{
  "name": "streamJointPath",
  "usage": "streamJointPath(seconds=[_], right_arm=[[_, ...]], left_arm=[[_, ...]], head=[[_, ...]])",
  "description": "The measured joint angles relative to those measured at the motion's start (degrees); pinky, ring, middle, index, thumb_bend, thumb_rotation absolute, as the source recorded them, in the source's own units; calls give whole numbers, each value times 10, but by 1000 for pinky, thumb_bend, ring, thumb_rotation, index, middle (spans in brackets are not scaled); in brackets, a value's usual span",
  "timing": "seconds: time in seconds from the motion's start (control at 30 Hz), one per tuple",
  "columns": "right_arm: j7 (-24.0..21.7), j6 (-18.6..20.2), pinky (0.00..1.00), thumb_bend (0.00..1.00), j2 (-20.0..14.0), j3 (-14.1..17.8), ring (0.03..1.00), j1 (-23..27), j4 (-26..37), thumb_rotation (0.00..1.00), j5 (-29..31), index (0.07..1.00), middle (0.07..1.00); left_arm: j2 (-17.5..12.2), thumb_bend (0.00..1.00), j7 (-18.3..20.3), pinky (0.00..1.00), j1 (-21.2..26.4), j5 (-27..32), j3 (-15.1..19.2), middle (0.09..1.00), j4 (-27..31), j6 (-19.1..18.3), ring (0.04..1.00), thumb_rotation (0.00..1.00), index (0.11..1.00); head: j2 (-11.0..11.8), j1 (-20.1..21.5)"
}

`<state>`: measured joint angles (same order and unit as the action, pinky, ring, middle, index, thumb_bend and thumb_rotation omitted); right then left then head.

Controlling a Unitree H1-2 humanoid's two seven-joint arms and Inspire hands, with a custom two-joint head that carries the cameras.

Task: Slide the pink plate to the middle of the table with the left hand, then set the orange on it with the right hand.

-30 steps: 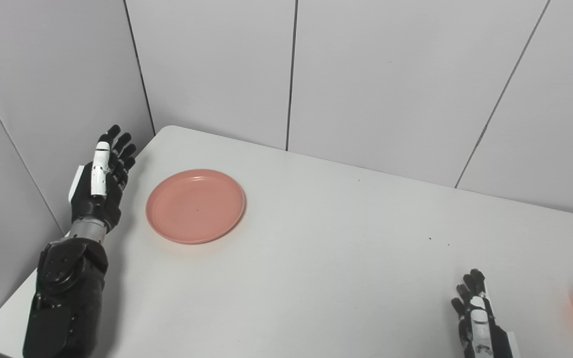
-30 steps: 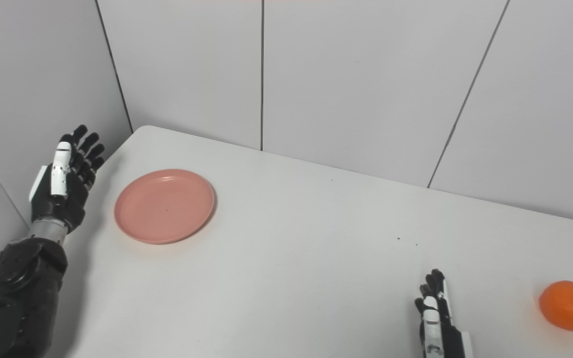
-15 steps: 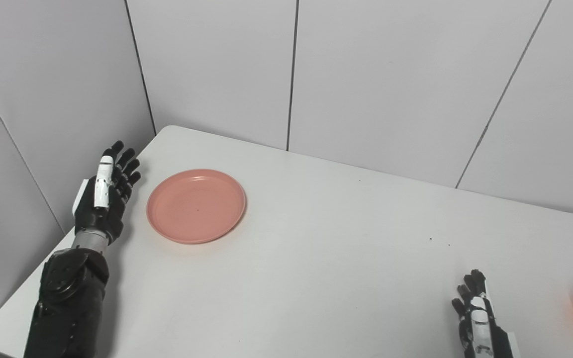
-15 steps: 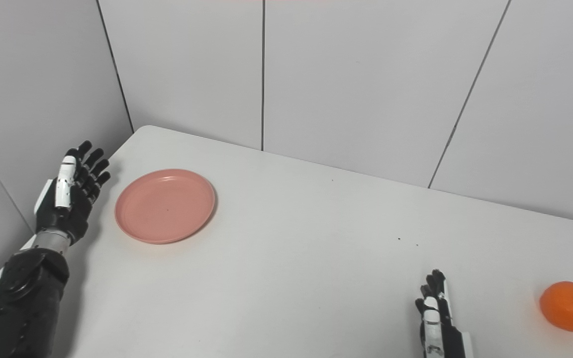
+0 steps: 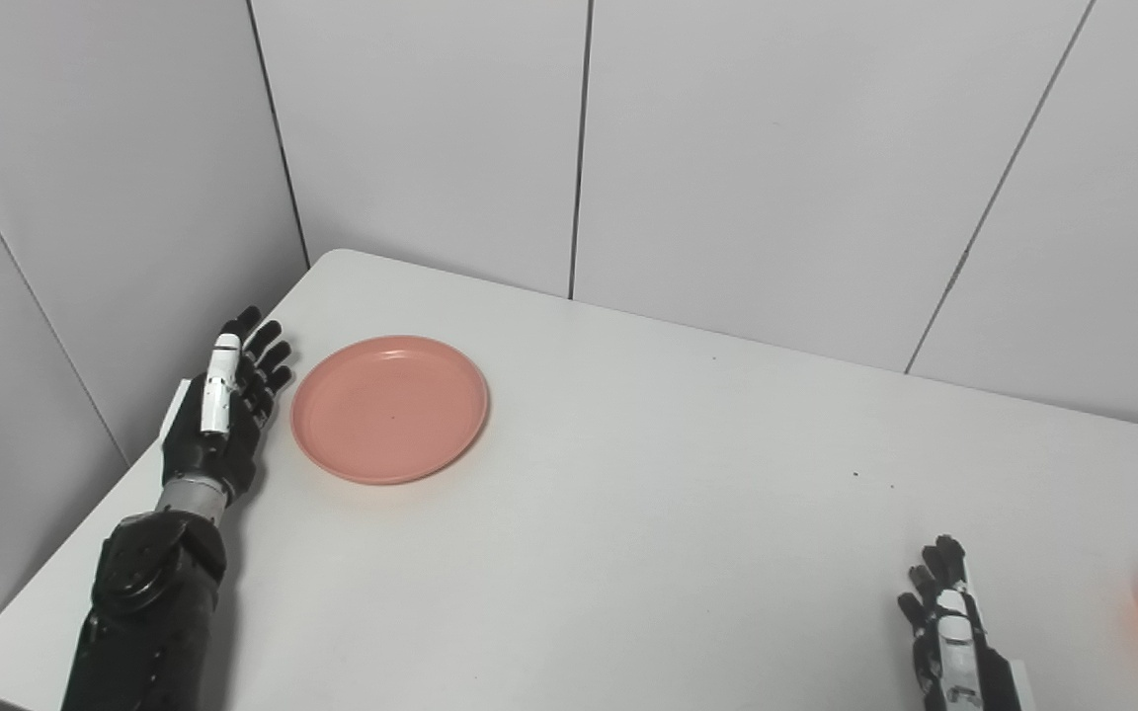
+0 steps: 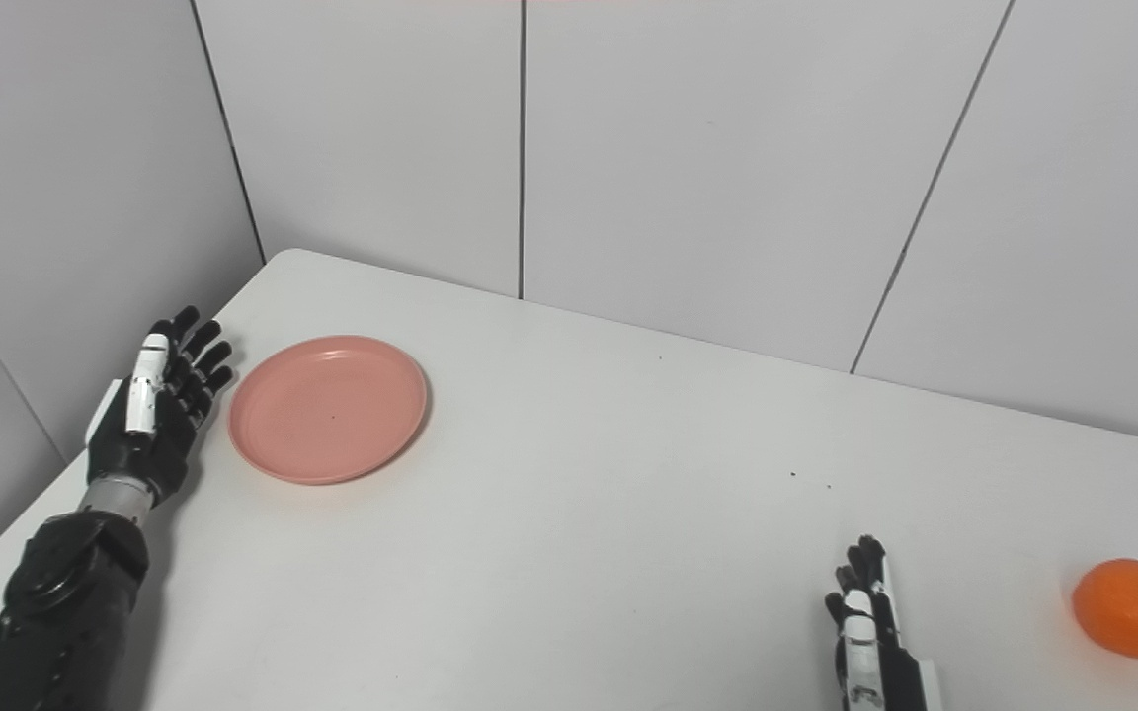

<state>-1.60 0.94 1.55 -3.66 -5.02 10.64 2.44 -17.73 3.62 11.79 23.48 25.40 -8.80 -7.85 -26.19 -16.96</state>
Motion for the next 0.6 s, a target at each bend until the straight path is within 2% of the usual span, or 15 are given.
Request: streamJointPath(seconds=[0.3,0.6], right_arm=[[0,0,1000,144,0,0,993,0,0,1000,0,996,996],[0,0,1000,143,-1,0,993,0,0,1000,0,998,997]], left_arm=[[4,351,-2,1000,0,-2,-9,983,-4,0,982,1000,981],[4,354,-3,1000,3,-2,-18,979,-22,15,982,1000,968]], head=[[1,-1],[1,0]])
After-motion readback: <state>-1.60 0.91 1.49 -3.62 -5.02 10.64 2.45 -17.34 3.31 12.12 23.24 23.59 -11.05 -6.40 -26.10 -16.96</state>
